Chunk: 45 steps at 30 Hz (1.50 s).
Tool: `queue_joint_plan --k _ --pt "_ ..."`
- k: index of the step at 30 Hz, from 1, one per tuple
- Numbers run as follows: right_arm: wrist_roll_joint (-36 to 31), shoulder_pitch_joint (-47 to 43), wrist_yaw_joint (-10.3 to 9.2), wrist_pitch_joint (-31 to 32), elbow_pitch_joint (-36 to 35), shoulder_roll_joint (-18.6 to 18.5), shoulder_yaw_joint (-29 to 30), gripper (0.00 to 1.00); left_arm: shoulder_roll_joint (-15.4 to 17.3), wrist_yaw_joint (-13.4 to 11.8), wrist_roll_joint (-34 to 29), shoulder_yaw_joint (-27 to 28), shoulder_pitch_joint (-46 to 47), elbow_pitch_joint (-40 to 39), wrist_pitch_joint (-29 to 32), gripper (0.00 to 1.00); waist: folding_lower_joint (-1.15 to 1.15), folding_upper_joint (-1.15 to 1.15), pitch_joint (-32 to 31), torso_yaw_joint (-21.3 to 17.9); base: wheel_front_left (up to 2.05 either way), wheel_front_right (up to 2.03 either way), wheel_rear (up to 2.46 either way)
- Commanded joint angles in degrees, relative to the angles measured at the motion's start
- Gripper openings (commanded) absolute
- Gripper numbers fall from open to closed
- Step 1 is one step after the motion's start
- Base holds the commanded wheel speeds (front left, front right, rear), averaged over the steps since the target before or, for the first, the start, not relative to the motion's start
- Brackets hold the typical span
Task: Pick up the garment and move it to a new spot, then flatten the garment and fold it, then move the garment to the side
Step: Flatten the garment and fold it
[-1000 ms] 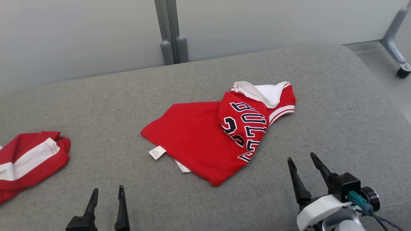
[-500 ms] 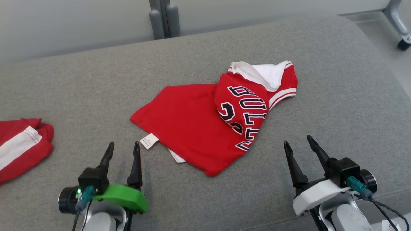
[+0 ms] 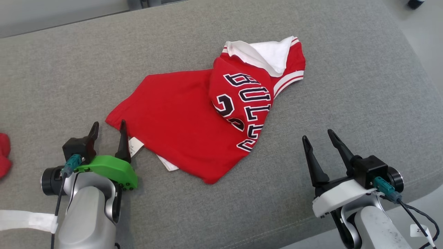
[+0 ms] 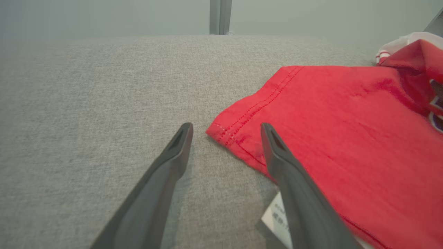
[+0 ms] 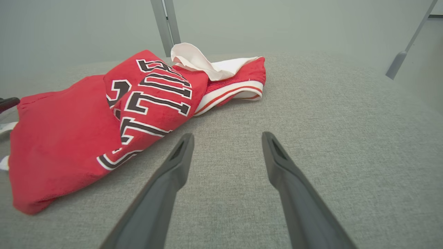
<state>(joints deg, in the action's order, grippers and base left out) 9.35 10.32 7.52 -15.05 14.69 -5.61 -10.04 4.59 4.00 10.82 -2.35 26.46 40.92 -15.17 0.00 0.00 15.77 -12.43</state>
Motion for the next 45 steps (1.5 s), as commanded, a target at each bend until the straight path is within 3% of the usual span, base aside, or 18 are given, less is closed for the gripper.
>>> queue_joint_plan --k 1,6,7,8,9,15,24,34,35,36,37,45 --pt "0.1 0.7 -0.06 -0.2 -0.3 0.0 0.2 1.00 0.6 0.2 0.0 0.4 1.5 1.2 0.0 1.00 0.00 0.00 2.0 -2.1 0.00 0.00 0.00" --pt "-0.1 0.7 -0.06 -0.2 -0.8 0.3 0.6 1.00 0.9 -0.7 -0.4 1.5 3.7 5.2 0.0 1.00 0.00 0.00 2.7 -3.0 0.00 0.00 0.00" --pt "-0.1 0.7 -0.06 -0.2 -0.8 0.2 0.7 1.00 0.9 -0.7 -0.4 1.7 3.9 5.7 0.0 0.86 0.00 0.00 2.8 -3.1 0.00 0.00 0.00" --pt "-0.1 0.8 -0.06 -0.2 -0.8 0.2 0.8 1.00 0.9 -0.7 -0.7 1.6 4.0 6.2 0.1 0.15 0.00 0.00 2.9 -3.1 0.00 0.00 0.00" --pt "-0.1 0.8 -0.06 -0.2 -0.8 0.2 0.8 1.00 0.8 -0.7 -0.8 1.8 4.1 6.2 0.1 0.00 0.00 0.00 3.0 -3.1 0.00 0.00 0.00" --pt "-0.2 0.6 -0.06 -0.2 -0.5 0.5 1.4 1.00 0.6 -0.9 -1.5 2.8 3.4 3.4 0.0 0.00 0.00 0.00 2.2 -2.0 0.00 0.00 0.00" --pt "0.4 -1.3 -0.06 -0.2 0.5 0.2 2.3 1.00 -0.9 -3.3 -1.5 9.2 -5.5 -11.7 0.0 0.00 0.00 0.00 -1.7 4.7 0.00 0.00 0.00" --pt "0.6 -1.7 -0.06 -0.2 2.0 0.2 1.7 1.00 -1.6 -6.6 2.5 12.2 -15.4 -13.1 0.0 0.00 0.00 0.00 -4.1 9.4 0.00 0.00 0.00" --pt "0.6 -1.7 -0.06 -0.2 2.1 0.1 1.8 1.00 -1.6 -6.8 2.8 11.6 -15.7 -12.6 0.0 0.16 0.00 0.00 -4.2 9.5 0.00 0.00 0.00" --pt "0.7 -1.8 -0.06 -0.2 2.2 0.0 1.8 1.00 -1.6 -6.7 3.1 10.9 -15.7 -12.5 0.0 0.50 0.00 0.00 -4.2 9.7 0.00 0.00 0.00" --pt "0.7 -1.7 -0.06 -0.2 2.3 -0.1 1.9 1.00 -1.6 -6.5 3.4 9.9 -15.8 -12.4 0.0 1.00 0.00 0.00 -4.2 9.8 0.00 0.00 0.00" --pt "1.6 2.1 -0.06 -0.2 4.2 -2.1 3.3 1.00 -1.6 -6.2 4.1 2.4 -16.1 -15.6 0.0 1.00 0.00 0.00 -3.2 11.8 0.00 0.00 0.00"
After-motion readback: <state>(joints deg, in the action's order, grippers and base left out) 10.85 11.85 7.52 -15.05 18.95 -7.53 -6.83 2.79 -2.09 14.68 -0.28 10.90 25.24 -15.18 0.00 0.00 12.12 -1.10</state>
